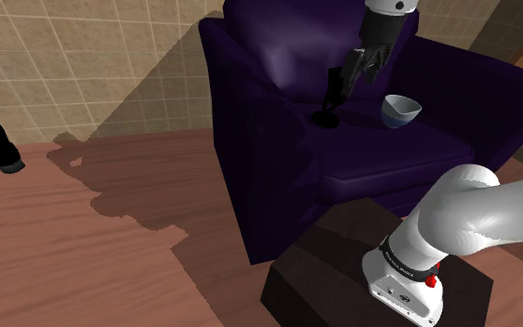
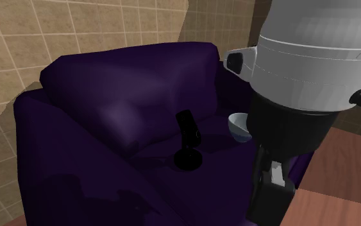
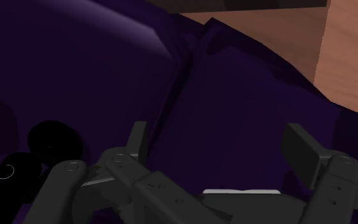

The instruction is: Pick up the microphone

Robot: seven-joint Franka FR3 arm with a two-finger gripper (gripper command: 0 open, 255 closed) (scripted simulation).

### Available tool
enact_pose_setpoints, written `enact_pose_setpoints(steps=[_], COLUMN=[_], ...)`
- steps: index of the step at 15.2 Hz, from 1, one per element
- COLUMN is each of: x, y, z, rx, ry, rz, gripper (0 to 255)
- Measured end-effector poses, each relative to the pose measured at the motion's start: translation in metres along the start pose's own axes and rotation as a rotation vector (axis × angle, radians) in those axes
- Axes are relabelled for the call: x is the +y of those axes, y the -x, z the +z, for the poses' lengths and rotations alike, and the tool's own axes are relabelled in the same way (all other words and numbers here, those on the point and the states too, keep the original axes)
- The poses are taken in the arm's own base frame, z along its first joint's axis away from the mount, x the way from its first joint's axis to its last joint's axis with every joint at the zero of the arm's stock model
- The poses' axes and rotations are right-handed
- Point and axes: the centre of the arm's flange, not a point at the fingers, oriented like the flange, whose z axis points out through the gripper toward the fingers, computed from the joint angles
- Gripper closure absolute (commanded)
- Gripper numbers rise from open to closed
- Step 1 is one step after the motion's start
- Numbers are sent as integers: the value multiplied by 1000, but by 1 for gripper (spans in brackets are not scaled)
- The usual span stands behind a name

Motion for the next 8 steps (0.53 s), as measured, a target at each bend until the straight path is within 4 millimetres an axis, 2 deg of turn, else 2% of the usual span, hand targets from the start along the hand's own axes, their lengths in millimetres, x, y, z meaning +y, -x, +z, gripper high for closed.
enact_pose_setpoints(steps=[1,3,8], x=[0,13,67], y=[0,-9,-39], z=[0,5,18], rx=[0,4,23], ry=[0,-8,-39], rz=[0,-2,-10], gripper=[0,0,0])
